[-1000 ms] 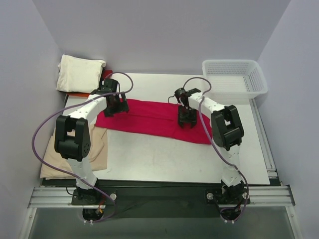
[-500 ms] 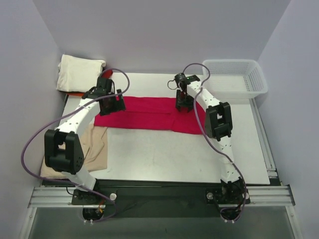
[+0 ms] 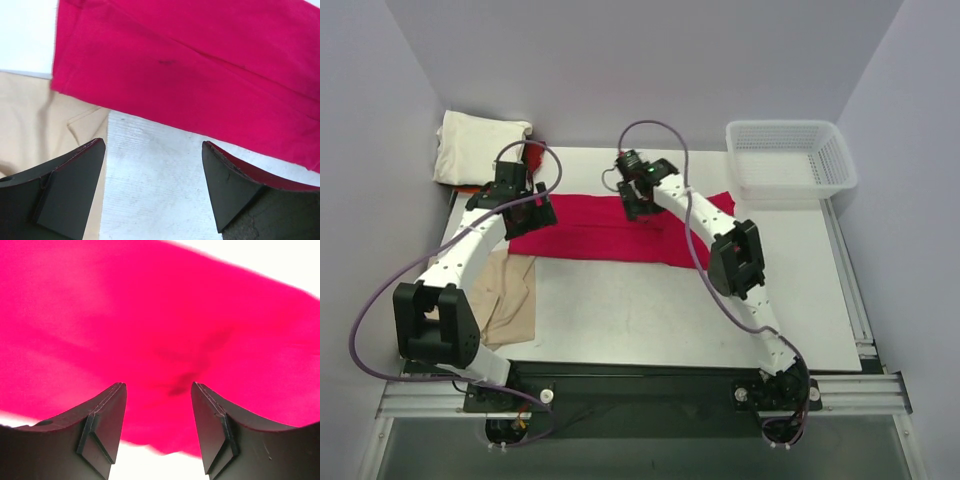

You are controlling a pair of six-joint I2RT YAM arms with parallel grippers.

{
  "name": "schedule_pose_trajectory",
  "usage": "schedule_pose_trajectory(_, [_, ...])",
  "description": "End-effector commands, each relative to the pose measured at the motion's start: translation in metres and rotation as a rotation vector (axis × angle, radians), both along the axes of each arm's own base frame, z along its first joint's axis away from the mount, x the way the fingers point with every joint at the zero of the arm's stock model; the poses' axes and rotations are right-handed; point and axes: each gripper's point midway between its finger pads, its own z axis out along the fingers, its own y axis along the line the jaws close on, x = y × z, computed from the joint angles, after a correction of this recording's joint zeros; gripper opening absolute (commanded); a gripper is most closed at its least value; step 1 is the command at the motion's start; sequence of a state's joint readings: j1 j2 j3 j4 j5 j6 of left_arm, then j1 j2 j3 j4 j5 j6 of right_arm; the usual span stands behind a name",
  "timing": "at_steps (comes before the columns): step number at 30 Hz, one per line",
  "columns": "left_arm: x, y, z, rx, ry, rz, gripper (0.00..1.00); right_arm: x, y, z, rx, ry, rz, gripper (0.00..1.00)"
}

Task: Fold and stack the t-shirts
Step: Fold the other side of the tshirt into a rectangle, then rotate the tshirt 90 degrees

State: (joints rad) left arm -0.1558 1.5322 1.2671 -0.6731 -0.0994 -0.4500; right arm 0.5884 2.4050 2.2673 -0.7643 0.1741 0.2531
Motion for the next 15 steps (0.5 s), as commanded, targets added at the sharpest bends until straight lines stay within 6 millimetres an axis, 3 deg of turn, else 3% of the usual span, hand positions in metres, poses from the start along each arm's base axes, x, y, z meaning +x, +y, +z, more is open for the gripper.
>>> schedule_pose_trajectory(1, [-0.002,0.027,0.011,0.002,-0.024,0.116,0.9,-0.041,0.072,0.04,0.055,-0.055,0.193,0.55])
schedule_pose_trajectory(5, [-0.007,0.053,0.001,-0.013,0.031,0.215,0.9,-0.069,0.116,0.022,0.079,-0.016,0.303,0.55])
schedule_pose_trajectory(7, [-0.009,0.057,-0.003,-0.033,0.047,0.235,0.9,-0.077,0.13,0.009,0.108,0.013,0.322,0.56])
schedule_pose_trajectory(8, [-0.01,0.071,-0.004,-0.048,0.051,0.276,0.9,-0.079,0.135,0.005,0.122,0.025,0.324,0.56])
schedule_pose_trajectory(15, [-0.013,0.076,-0.005,-0.095,0.062,0.294,0.9,-0.063,0.157,-0.019,0.198,0.033,0.327,0.56])
